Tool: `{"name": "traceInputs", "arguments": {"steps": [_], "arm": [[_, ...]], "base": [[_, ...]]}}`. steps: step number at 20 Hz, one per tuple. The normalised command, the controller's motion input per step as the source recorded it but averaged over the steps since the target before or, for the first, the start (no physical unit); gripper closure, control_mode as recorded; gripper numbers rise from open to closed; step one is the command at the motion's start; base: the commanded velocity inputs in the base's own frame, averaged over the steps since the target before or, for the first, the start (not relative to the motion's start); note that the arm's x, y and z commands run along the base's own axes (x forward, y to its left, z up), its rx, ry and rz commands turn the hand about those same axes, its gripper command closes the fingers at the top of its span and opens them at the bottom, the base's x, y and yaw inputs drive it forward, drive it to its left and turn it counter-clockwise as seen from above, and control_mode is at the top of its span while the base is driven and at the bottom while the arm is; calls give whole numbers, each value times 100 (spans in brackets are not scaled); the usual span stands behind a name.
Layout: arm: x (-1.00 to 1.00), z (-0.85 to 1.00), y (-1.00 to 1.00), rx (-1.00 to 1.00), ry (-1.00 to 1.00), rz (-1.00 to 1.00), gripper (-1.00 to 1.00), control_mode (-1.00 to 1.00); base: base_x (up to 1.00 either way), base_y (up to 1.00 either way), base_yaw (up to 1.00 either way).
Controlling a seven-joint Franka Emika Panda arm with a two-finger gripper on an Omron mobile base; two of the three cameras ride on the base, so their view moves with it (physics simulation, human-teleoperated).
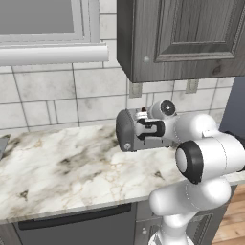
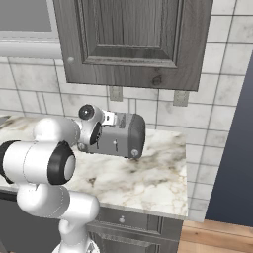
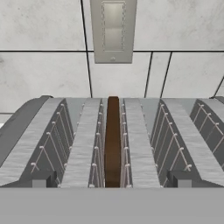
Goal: Start the toaster. Once the lever pops up, take the bread to the plate on the dining counter.
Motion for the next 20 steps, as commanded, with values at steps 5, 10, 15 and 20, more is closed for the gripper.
{"name": "traceInputs", "arguments": {"steps": [5, 10, 15, 20], "arm": [[10, 0, 0, 0, 3, 0, -100, -100], [9, 0, 0, 0, 1, 0, -100, -100], [6, 0, 0, 0, 0, 0, -100, -100], [6, 0, 0, 0, 0, 0, -100, -100]], "base": [[0, 0, 0], [0, 0, 0], [0, 0, 0], [0, 0, 0]]}}
